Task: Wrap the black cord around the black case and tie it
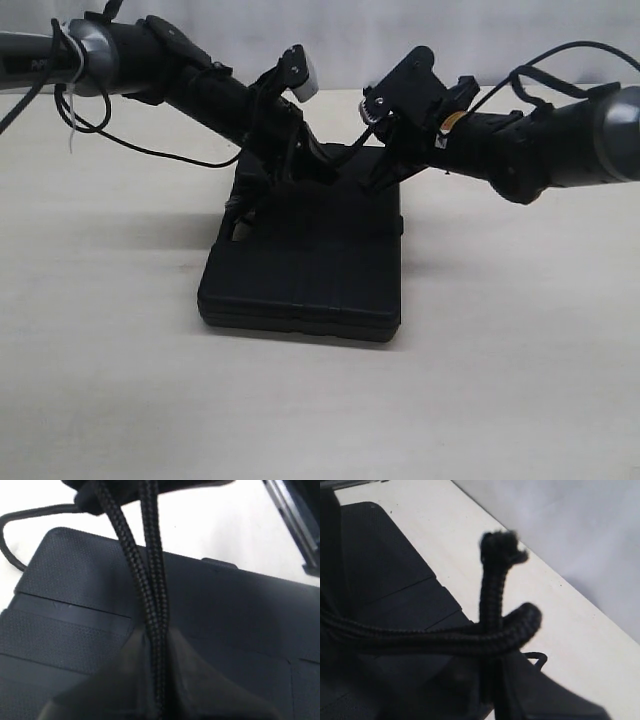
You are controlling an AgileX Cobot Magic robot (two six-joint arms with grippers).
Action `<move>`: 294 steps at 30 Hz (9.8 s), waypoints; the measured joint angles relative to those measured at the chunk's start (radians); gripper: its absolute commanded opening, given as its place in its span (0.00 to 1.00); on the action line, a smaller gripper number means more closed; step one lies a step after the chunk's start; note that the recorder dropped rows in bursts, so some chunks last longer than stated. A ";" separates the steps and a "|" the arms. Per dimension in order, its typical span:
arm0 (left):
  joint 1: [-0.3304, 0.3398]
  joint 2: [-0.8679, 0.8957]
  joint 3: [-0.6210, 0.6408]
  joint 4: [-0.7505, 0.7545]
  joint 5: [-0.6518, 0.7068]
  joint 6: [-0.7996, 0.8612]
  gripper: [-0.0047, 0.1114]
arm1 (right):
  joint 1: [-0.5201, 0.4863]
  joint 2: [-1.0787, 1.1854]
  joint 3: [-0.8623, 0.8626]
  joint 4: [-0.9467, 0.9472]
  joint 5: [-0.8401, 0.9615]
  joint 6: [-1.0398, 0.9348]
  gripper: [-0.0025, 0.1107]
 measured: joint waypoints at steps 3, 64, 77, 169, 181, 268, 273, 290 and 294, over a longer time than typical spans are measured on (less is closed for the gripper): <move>0.000 0.000 0.000 -0.018 -0.004 0.000 0.14 | 0.000 0.002 0.002 -0.036 0.000 0.000 0.06; 0.015 -0.039 0.000 -0.244 -0.031 -0.093 0.08 | 0.047 0.006 0.007 -0.102 0.000 -0.036 0.22; 0.015 -0.039 0.000 -0.144 -0.005 -0.086 0.41 | 0.047 0.006 0.007 -0.102 -0.013 -0.038 0.06; 0.015 -0.016 0.000 -0.001 -0.072 -0.058 0.04 | 0.037 0.021 0.030 0.080 -0.100 -0.143 0.06; 0.013 -0.016 0.000 -0.054 -0.103 -0.052 0.04 | 0.037 0.027 0.030 0.080 -0.037 -0.172 0.06; -0.014 -0.119 0.000 0.288 -0.214 -0.441 0.56 | 0.037 -0.276 0.026 0.060 0.444 -0.170 0.52; -0.014 -0.119 0.000 0.288 -0.214 -0.441 0.56 | 0.037 -0.327 0.026 0.162 0.467 -0.159 0.52; -0.014 -0.119 0.000 0.288 -0.214 -0.441 0.56 | 0.037 -0.148 -0.097 0.425 0.581 -0.182 0.46; -0.014 -0.119 0.000 0.288 -0.214 -0.441 0.56 | 0.037 -0.101 -0.101 0.432 0.548 -0.204 0.18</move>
